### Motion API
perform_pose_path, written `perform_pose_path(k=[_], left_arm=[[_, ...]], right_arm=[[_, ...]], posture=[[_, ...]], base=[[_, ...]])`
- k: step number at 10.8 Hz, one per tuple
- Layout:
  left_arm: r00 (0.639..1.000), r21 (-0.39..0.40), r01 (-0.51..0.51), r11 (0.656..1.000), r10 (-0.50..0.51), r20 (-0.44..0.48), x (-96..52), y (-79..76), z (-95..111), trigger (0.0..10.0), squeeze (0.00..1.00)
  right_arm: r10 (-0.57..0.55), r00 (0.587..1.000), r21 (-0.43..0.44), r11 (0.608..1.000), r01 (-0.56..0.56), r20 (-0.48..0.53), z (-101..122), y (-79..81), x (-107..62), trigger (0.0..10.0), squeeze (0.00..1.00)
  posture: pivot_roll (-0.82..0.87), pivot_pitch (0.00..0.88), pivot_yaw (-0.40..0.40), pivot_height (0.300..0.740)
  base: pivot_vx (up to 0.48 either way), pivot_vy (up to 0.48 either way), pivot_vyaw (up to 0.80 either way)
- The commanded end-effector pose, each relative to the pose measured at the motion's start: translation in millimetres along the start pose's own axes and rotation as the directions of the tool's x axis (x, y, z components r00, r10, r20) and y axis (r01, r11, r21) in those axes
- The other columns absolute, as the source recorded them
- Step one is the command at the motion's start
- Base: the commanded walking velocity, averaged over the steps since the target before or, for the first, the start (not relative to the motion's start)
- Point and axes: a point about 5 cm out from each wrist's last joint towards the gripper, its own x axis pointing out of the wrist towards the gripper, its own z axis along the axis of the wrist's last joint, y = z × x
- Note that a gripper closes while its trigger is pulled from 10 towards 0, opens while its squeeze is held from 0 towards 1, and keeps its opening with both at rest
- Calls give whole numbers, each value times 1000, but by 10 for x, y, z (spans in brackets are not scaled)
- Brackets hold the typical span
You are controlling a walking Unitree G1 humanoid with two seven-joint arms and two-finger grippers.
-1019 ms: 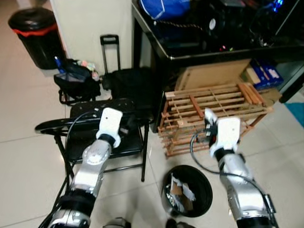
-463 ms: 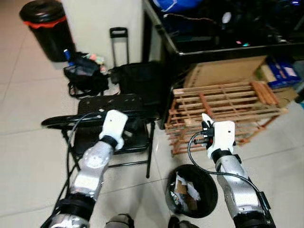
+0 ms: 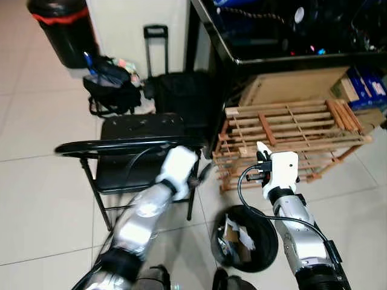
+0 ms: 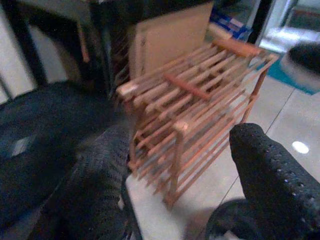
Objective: Picking trash to rubbish bin
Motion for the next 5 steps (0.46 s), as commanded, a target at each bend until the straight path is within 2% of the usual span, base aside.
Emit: perform_pose_path(k=[1,2,5], left_arm=[[1000,-16,31,999,-31,1,44,-30,40,10000,0],[999,-28,51,998,-51,-10,28,-29,35,10000,0],[977,-17,106,994,-107,-183,-235,-53,-375,10000,0]], right_arm=[[-19,1000,4,1000,19,-10,-47,-36,-17,10000,0],[-20,1000,3,1000,20,-10,-54,-45,-19,10000,0],[-28,998,-10,1000,27,-47,-140,-89,-42,10000,0]], posture=[[286,185,-68,740],[286,185,-68,740],[288,190,-72,740]], base=[[0,0,0],[0,0,0],[0,0,0]])
